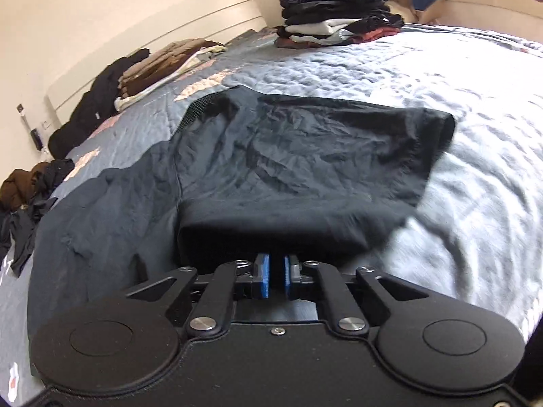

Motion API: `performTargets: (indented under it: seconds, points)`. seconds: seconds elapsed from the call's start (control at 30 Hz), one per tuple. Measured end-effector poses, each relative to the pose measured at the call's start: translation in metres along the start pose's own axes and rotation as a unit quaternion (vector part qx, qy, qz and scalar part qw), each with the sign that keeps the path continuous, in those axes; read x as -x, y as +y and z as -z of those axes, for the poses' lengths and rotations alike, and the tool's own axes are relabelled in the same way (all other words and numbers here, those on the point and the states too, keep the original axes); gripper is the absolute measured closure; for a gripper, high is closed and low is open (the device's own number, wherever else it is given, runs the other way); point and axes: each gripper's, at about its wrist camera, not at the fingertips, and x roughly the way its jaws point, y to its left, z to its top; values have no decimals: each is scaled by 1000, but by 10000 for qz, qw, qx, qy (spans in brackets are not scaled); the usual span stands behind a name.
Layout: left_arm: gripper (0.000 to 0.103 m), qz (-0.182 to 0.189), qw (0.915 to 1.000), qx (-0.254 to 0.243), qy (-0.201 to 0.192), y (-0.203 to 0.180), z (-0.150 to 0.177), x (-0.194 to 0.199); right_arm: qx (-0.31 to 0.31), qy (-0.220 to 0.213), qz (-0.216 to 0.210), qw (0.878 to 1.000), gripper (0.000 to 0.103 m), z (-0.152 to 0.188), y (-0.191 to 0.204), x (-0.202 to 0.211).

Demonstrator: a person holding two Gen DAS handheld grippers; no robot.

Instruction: Fold clothes

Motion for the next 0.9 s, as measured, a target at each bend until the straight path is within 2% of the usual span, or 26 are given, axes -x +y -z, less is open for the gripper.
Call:
performTargets:
  seconds: [0.17, 0.23, 0.37, 0.43, 0.5, 0.57, 0.6, 0.63, 0.67, 0.8, 0.87, 0.9]
  points:
    - [100, 767, 9948, 641, -174, 13, 13, 32, -54, -23, -31, 10000, 0, -1, -1, 1]
    - [103, 1009, 9923, 666, -267, 15, 19, 45, -55, -26, -52, 10000, 0, -2, -1, 2]
    - [103, 1180, 9914, 528, -197, 14, 27, 60, -40, -12, -62, 10000, 0, -2, 2, 1]
    - [102, 1072, 9935, 305, -237, 7, 28, 66, -29, -16, -54, 10000, 0, -1, 3, 1]
    - [99, 782, 9958, 138, -455, 0, 26, 76, -32, -28, -57, 10000, 0, -1, 3, 2]
    - [88, 378, 9963, -46, -768, -7, 22, 86, -47, -45, -48, 10000, 0, -1, 2, 3]
    - [66, 62, 9958, -201, -894, -13, 18, 87, -57, -51, -41, 10000, 0, -1, 1, 4]
    - [38, -271, 9938, -365, -1011, -18, 15, 88, -68, -57, -35, 10000, 0, -2, 1, 4]
    - [29, -521, 9911, -579, -1080, -24, 14, 86, -82, -63, -29, 9999, 0, -2, 0, 4]
    - [28, -829, 9788, -1470, -1163, -48, 13, 62, -117, -80, -25, 9999, 0, -3, -3, 5]
    - [32, -863, 9758, -1681, -1101, -55, 13, 47, -110, -84, -19, 9999, 0, -3, -5, 6]
    - [43, -883, 9757, -1715, -1043, -57, 13, 39, -111, -87, -12, 9999, 0, -3, -5, 6]
